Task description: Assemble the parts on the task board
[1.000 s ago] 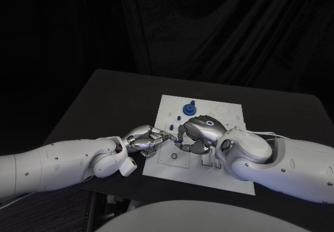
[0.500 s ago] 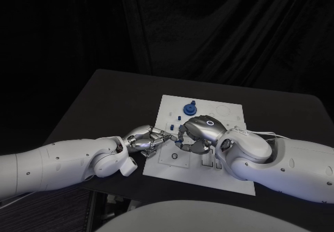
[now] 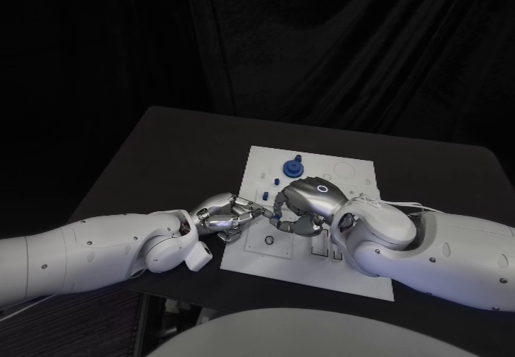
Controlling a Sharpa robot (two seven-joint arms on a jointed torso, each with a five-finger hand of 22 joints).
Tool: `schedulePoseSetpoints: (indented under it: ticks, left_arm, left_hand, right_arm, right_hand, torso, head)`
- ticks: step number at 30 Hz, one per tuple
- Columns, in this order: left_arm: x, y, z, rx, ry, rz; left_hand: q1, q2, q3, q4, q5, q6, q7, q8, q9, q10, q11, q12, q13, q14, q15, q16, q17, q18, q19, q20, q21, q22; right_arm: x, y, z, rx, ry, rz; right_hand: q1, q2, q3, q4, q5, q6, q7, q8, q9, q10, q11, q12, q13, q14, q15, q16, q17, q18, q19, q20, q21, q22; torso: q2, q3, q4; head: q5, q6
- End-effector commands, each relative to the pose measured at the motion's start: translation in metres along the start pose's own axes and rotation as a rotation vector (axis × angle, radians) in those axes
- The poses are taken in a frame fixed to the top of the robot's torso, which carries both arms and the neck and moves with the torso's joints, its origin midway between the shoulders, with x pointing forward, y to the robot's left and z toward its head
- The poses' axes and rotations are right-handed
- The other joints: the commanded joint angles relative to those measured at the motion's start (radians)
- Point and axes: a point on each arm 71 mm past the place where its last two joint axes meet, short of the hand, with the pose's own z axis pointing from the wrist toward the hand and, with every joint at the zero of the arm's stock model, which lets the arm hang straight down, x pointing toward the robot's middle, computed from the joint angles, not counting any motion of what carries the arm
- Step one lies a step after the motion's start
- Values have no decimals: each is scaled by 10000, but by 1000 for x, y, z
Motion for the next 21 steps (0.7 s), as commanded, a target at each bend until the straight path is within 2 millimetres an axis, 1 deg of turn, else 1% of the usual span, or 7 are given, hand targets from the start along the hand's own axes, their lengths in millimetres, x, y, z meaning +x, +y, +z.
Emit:
schedulePoseSetpoints:
  ticks: [1,5,21]
  left_arm:
    - [5,1,2,-44,221,-120]
    - [5,1,2,-54,234,-123]
    - [6,2,4,-87,292,-141]
  left_hand:
    - [-79,12,20,53,-84,34,69,-2,8,1758,-540,2359,4737,1020,-12,26,2629,-96,240,1,-32,2325]
    - [-84,17,22,55,-104,43,77,2,11,1758,-534,2359,4737,1020,-8,26,2629,-91,223,5,-43,2319]
    - [-78,31,51,37,-200,4,105,-29,10,1758,-508,2359,4737,1020,16,26,2629,-68,124,26,-103,2283]
  right_arm:
    - [-2,2,1,-78,-203,52]
    - [-2,2,1,-78,-197,49]
    - [-1,5,3,-142,-197,56]
  right_hand:
    - [128,75,326,-308,51,-2,-82,34,23,90,-41,-8,1733,348,-53,-14,1113,-103,-10,-4,5,1523]
    - [141,79,332,-317,44,1,-82,41,37,88,-42,-10,1731,351,-54,-11,1119,-103,-7,-5,10,1524]
    - [161,98,347,-325,34,15,-83,59,67,99,-42,-4,1739,352,-55,-11,1118,-104,-3,-6,14,1525]
  torso:
    - [2,-1,-2]
    - [1,-1,-3]
    - [-1,-2,-4]
  head:
    - [18,-2]
    - [35,-2]
    - [8,-2]
